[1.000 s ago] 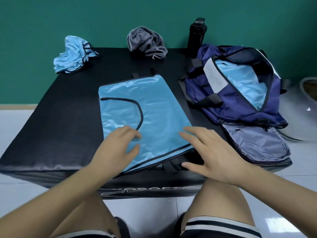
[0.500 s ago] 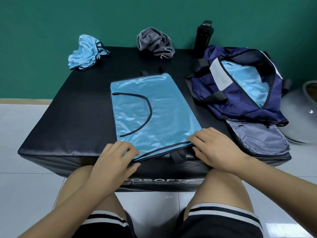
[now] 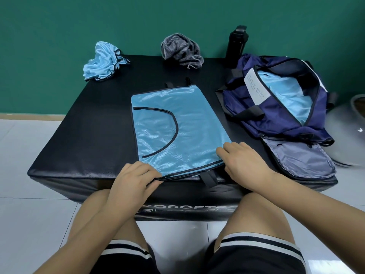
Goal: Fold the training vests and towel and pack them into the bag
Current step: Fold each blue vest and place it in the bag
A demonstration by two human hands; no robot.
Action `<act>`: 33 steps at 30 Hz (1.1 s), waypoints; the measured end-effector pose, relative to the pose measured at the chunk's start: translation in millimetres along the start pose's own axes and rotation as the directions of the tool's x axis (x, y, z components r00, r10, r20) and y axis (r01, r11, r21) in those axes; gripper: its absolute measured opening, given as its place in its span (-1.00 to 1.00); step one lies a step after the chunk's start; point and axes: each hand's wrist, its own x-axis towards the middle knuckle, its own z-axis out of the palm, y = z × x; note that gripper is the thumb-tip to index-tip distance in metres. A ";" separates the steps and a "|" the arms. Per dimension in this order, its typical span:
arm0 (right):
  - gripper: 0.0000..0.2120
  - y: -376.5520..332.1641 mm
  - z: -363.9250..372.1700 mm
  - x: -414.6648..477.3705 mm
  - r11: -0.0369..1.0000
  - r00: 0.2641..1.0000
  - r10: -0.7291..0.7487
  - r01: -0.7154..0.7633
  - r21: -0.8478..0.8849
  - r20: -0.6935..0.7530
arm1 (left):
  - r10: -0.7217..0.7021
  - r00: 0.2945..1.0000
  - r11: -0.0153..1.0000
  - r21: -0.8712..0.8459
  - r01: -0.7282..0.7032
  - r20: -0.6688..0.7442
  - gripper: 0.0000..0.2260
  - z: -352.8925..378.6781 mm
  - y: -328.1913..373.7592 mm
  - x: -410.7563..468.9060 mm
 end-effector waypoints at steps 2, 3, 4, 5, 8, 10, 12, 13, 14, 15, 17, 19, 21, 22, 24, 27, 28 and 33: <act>-0.71 -0.7 -1.0 2.6 1.000 1.000 0.012 -0.012 -0.014 0.021 | -0.018 1.000 1.000 -0.010 0.018 -0.007 -0.81 0.1 -2.3 1.1; -0.73 -0.4 -1.0 2.9 1.000 1.000 0.014 -0.013 -0.020 0.028 | -0.026 1.000 1.000 -0.011 0.026 -0.005 -0.80 -0.5 -3.4 1.9; -0.75 0.6 -1.2 2.9 1.000 0.999 0.014 -0.013 -0.025 0.032 | -0.030 1.000 0.999 -0.013 0.030 -0.003 -0.80 -0.8 -5.2 2.7; -0.76 1.7 -1.1 2.4 1.000 0.999 0.012 -0.011 -0.027 0.030 | -0.041 0.999 0.999 -0.018 0.041 0.005 -0.79 -2.0 -6.5 3.2; -0.79 6.1 -1.0 -0.5 1.000 1.000 -0.006 0.006 0.005 -0.017 | -0.093 0.995 0.994 -0.060 0.094 0.027 -0.75 -5.8 -10.9 4.2; -0.77 7.7 -3.7 -3.8 0.998 0.998 -0.011 0.016 0.068 -0.067 | -0.124 0.991 0.987 -0.099 0.128 0.042 -0.73 -13.2 -11.4 5.3; -0.75 7.7 -9.5 -7.5 0.985 0.996 0.009 0.005 0.170 -0.085 | -0.149 0.988 0.981 -0.117 0.153 0.043 -0.73 -22.0 -10.0 5.1; -0.75 8.3 -12.8 -9.0 0.973 0.997 0.028 -0.011 0.229 -0.069 | -0.167 0.985 0.977 -0.127 0.172 0.050 -0.74 -27.4 -8.9 4.6; -0.75 9.1 -16.9 -10.2 0.958 0.998 0.042 -0.030 0.286 -0.037 | -0.191 0.980 0.969 -0.146 0.198 0.059 -0.78 -32.2 -8.3 4.2; -0.75 10.2 -21.9 -11.9 0.940 0.999 0.043 -0.044 0.338 0.009 | -0.222 0.972 0.957 -0.173 0.233 0.081 -0.85 -37.7 -7.7 3.4; -0.74 10.5 -35.7 -16.1 0.890 0.993 0.027 -0.076 0.450 0.114 | -0.251 0.956 0.925 -0.254 0.284 0.152 -0.95 -46.3 -9.7 -0.2; -0.73 9.2 -50.6 -22.0 0.789 0.979 0.030 -0.147 0.596 0.202 | -0.272 0.931 0.862 -0.369 0.348 0.243 -0.90 -53.8 -12.5 -3.9; -0.67 7.3 -60.6 -26.0 0.660 0.969 0.045 -0.212 0.720 0.243 | -0.287 0.909 0.795 -0.455 0.402 0.301 -0.96 -62.1 -14.8 -5.4; -0.63 7.0 -62.8 -25.5 0.593 0.968 0.052 -0.229 0.772 0.247 | -0.296 0.900 0.764 -0.487 0.424 0.319 -0.97 -65.8 -16.3 -4.4; -0.60 11.1 -60.4 -18.1 0.436 0.964 0.074 -0.263 0.861 0.257 | -0.325 0.887 0.720 -0.522 0.457 0.329 -0.96 -69.0 -21.5 2.1; -0.63 21.9 -51.6 3.1 0.345 0.955 0.140 -0.294 0.892 0.261 | -0.378 0.870 0.679 -0.545 0.492 0.315 -0.96 -70.9 -29.9 20.8; -0.66 25.4 -49.5 11.8 0.350 0.951 0.165 -0.305 0.886 0.262 | -0.397 0.862 0.661 -0.554 0.506 0.314 -0.95 -70.6 -34.0 28.0; -0.76 40.4 -45.7 61.2 0.386 0.925 0.303 -0.338 0.858 0.228 | -0.433 0.844 0.621 -0.573 0.534 0.317 -0.92 -67.2 -60.6 67.0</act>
